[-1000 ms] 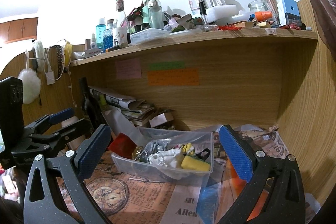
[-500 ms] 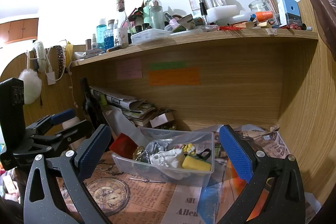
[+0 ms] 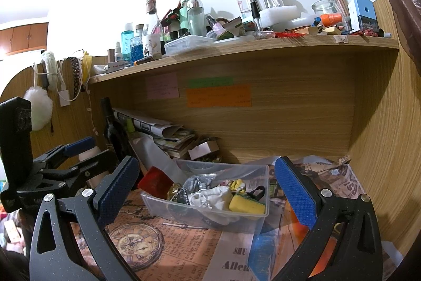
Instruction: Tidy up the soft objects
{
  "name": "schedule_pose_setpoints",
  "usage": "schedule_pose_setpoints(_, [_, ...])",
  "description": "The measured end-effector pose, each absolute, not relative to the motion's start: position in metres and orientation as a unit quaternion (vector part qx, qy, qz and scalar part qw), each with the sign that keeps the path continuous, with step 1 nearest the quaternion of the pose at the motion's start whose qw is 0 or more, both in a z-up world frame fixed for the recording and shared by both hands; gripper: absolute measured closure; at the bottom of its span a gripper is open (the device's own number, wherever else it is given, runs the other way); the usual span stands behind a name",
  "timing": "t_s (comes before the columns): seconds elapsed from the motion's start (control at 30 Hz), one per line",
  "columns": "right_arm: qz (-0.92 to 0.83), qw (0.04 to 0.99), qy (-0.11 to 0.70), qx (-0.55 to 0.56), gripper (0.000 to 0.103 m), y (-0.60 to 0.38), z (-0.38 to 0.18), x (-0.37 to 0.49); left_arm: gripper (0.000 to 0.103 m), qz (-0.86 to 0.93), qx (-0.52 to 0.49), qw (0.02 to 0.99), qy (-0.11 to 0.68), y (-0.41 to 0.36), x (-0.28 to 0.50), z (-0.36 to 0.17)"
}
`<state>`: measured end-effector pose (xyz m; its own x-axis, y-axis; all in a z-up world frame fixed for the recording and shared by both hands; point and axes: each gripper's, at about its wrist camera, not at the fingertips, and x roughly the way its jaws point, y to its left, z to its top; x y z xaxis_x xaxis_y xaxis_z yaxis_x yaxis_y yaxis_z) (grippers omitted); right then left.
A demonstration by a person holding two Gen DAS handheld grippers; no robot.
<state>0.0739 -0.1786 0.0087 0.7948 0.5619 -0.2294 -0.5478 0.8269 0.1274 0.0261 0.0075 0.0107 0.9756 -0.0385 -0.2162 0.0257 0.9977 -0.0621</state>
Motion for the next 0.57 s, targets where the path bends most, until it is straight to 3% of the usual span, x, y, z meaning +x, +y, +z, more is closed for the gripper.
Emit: schedule_pose_setpoints(0.57, [0.301, 0.943, 0.139, 0.027, 0.000, -0.1799, 0.0040, 0.0790, 0.000, -0.022, -0.024, 0.994, 0.108, 0.0028, 0.0248, 0.0113])
